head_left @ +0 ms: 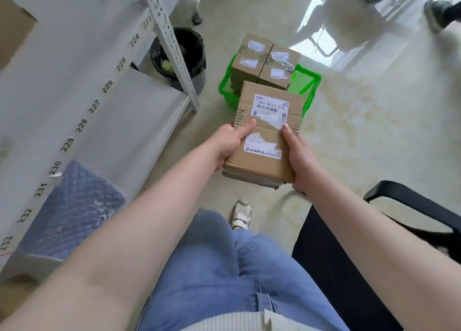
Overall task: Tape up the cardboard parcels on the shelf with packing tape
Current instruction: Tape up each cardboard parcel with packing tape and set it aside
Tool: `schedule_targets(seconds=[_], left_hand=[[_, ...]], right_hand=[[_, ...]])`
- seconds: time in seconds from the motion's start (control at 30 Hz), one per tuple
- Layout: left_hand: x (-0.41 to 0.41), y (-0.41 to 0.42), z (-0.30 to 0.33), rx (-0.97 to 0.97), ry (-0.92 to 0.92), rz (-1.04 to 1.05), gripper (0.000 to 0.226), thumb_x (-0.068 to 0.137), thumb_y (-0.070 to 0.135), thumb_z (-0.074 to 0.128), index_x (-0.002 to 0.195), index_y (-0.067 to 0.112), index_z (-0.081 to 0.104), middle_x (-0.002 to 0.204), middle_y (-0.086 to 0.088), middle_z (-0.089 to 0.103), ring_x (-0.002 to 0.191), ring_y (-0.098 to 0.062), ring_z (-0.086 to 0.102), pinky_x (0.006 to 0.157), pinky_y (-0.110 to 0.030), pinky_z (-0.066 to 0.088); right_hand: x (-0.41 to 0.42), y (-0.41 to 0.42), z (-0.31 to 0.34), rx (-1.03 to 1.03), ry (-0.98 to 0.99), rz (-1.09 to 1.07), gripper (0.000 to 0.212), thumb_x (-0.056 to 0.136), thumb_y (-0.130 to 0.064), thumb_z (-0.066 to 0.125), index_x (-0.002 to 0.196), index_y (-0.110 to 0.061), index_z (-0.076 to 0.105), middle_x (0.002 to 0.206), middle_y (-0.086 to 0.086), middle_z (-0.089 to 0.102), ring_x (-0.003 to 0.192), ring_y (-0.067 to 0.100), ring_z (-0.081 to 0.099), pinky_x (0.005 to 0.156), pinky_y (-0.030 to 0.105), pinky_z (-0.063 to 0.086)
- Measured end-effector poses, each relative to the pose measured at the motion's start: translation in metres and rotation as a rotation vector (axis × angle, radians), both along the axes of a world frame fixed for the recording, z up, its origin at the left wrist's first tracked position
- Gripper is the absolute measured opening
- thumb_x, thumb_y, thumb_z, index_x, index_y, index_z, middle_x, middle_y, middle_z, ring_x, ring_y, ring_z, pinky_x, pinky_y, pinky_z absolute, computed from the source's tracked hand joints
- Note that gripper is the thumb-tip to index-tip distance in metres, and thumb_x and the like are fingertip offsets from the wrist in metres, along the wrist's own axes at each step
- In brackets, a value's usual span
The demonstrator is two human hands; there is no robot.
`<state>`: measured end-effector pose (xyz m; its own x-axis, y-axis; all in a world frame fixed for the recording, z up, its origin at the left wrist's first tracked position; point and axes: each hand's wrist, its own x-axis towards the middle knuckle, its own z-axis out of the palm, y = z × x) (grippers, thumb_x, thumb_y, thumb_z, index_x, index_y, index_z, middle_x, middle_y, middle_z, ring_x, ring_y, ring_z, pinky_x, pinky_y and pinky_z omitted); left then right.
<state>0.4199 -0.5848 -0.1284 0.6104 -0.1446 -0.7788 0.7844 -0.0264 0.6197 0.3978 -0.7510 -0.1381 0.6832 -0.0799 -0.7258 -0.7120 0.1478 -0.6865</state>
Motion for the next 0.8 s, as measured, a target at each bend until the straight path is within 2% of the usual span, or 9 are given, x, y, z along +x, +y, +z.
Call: schedule_targets(seconds=[0.07, 0.17, 0.33, 0.47, 0.67, 0.73, 0.8], left_hand=[[0.022, -0.018, -0.012, 0.010, 0.017, -0.050, 0.041, 0.096, 0.045, 0.058, 0.116, 0.009, 0.063, 0.103, -0.010, 0.073, 0.084, -0.024, 0.071, 0.077, -0.034, 0.059], [0.059, -0.044, -0.028, 0.040, 0.021, -0.124, 0.047, 0.095, 0.047, 0.059, 0.120, 0.008, 0.064, 0.111, -0.013, 0.072, 0.098, -0.030, 0.070, 0.088, -0.040, 0.058], [0.128, -0.072, -0.055, 0.049, 0.023, -0.212, 0.059, 0.091, 0.055, 0.061, 0.129, 0.011, 0.059, 0.116, -0.009, 0.071, 0.101, -0.027, 0.070, 0.093, -0.042, 0.056], [0.185, -0.089, -0.073, 0.052, 0.040, -0.306, 0.075, 0.074, 0.067, 0.065, 0.128, 0.016, 0.060, 0.113, -0.005, 0.072, 0.099, -0.026, 0.071, 0.093, -0.044, 0.056], [0.252, -0.110, -0.085, 0.091, 0.033, -0.387, 0.068, 0.082, 0.064, 0.063, 0.131, 0.017, 0.056, 0.118, -0.004, 0.070, 0.101, -0.024, 0.069, 0.094, -0.042, 0.054], [0.268, -0.118, -0.094, 0.094, 0.032, -0.399, 0.053, 0.091, 0.055, 0.061, 0.127, 0.016, 0.057, 0.117, -0.002, 0.069, 0.099, -0.021, 0.068, 0.092, -0.038, 0.055], [0.283, -0.127, -0.105, 0.100, 0.050, -0.388, 0.050, 0.093, 0.052, 0.060, 0.129, 0.017, 0.055, 0.118, -0.001, 0.068, 0.102, -0.021, 0.067, 0.093, -0.039, 0.054]], right_hand=[[0.015, -0.017, -0.010, -0.009, 0.031, -0.042, 0.037, 0.096, -0.045, 0.056, 0.128, -0.027, 0.057, 0.114, 0.002, 0.072, 0.100, 0.022, 0.070, 0.089, 0.044, 0.057], [0.042, -0.040, -0.024, -0.022, 0.064, -0.109, 0.037, 0.097, -0.044, 0.055, 0.129, -0.026, 0.055, 0.115, 0.003, 0.071, 0.100, 0.023, 0.070, 0.086, 0.041, 0.057], [0.098, -0.064, -0.043, -0.035, 0.097, -0.192, 0.032, 0.098, -0.043, 0.054, 0.125, -0.026, 0.055, 0.106, -0.001, 0.071, 0.085, 0.015, 0.069, 0.067, 0.029, 0.056], [0.141, -0.077, -0.058, -0.055, 0.107, -0.246, 0.028, 0.098, -0.043, 0.053, 0.121, -0.027, 0.053, 0.114, 0.003, 0.070, 0.097, 0.021, 0.069, 0.082, 0.038, 0.057], [0.195, -0.090, -0.079, -0.084, 0.171, -0.321, 0.020, 0.096, -0.046, 0.055, 0.108, -0.030, 0.052, 0.114, 0.002, 0.068, 0.101, 0.022, 0.067, 0.090, 0.044, 0.055], [0.213, -0.096, -0.090, -0.102, 0.201, -0.331, 0.026, 0.096, -0.047, 0.056, 0.112, -0.027, 0.053, 0.113, 0.002, 0.069, 0.101, 0.022, 0.068, 0.090, 0.044, 0.055], [0.229, -0.105, -0.103, -0.105, 0.225, -0.346, 0.030, 0.095, -0.046, 0.057, 0.117, -0.026, 0.054, 0.112, 0.001, 0.070, 0.099, 0.022, 0.069, 0.086, 0.042, 0.056]])
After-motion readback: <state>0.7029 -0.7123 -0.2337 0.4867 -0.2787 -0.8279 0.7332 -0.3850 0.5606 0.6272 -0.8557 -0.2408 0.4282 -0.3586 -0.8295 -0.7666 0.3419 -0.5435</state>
